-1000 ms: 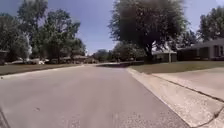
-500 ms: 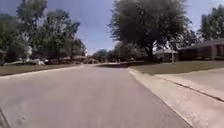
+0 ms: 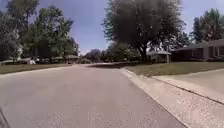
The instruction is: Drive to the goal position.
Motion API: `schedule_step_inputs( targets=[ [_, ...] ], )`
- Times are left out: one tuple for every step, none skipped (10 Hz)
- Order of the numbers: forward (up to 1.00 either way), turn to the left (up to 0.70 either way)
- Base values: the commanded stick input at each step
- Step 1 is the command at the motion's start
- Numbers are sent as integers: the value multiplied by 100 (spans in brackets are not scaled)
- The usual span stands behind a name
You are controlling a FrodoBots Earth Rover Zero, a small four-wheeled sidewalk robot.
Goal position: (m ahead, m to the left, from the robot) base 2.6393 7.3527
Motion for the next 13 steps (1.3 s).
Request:
schedule_step_inputs(
  targets=[
    [70, 0],
    [70, 0],
    [70, 0],
    [70, 0],
    [70, 0],
    [70, 0],
    [70, 0],
    [70, 0],
    [70, 0],
    [70, 0],
    [70, 0],
    [70, 0],
    [70, 0]
  ],
)
